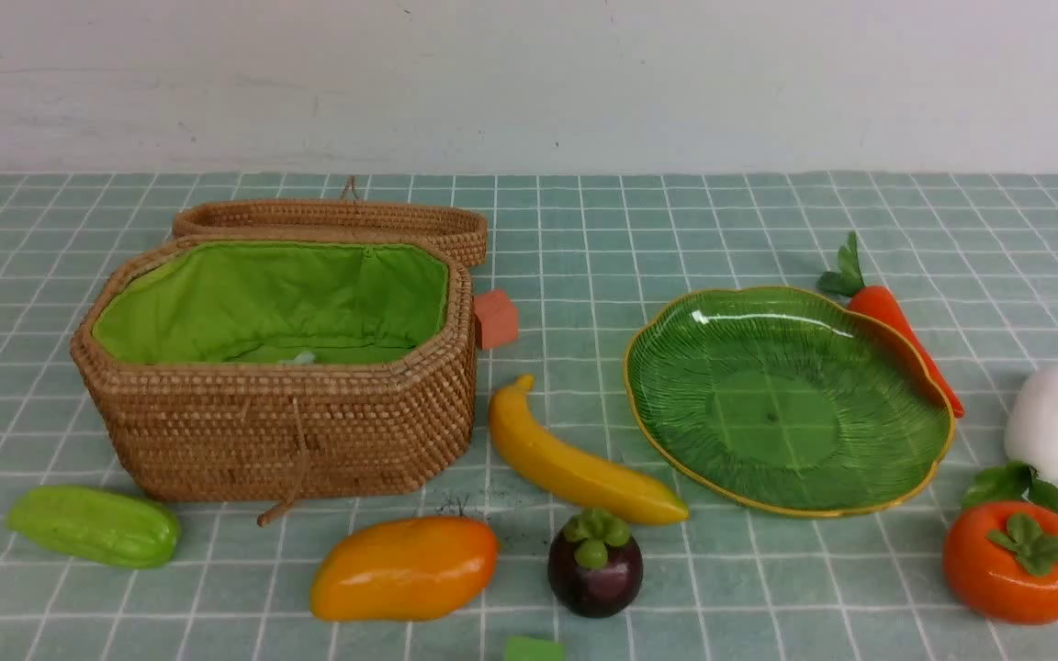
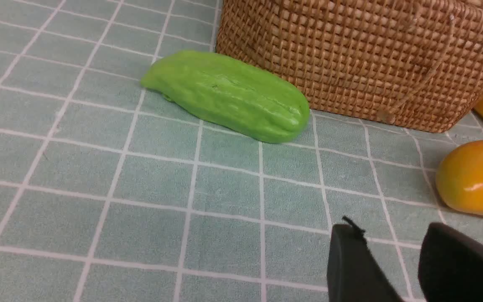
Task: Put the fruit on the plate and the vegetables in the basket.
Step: Take a chayote with your left arm and place it on the basket on the left.
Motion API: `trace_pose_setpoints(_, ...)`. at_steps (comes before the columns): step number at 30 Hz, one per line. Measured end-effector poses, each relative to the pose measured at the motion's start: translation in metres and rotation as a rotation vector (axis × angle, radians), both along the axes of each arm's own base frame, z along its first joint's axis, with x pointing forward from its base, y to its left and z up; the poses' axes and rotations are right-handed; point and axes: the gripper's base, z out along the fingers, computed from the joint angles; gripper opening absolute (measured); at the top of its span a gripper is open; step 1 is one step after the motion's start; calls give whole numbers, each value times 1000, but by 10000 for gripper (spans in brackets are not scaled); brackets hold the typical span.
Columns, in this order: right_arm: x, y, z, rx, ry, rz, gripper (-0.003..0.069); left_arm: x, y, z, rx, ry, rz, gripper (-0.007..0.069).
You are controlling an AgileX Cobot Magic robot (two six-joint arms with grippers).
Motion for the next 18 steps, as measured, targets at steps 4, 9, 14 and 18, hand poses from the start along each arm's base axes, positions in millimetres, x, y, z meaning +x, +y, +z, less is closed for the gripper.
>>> trace_pose_setpoints(4,0,0,0,0,0,0,242,0,0,0,0,0,0,239)
trace_pose_setpoints(9,0,0,0,0,0,0,242,0,0,0,0,0,0,239)
trace_pose_setpoints(14,0,0,0,0,0,0,242,0,0,0,0,0,0,239)
trace_pose_setpoints(18,0,0,0,0,0,0,242,0,0,1,-1,-17,1,239)
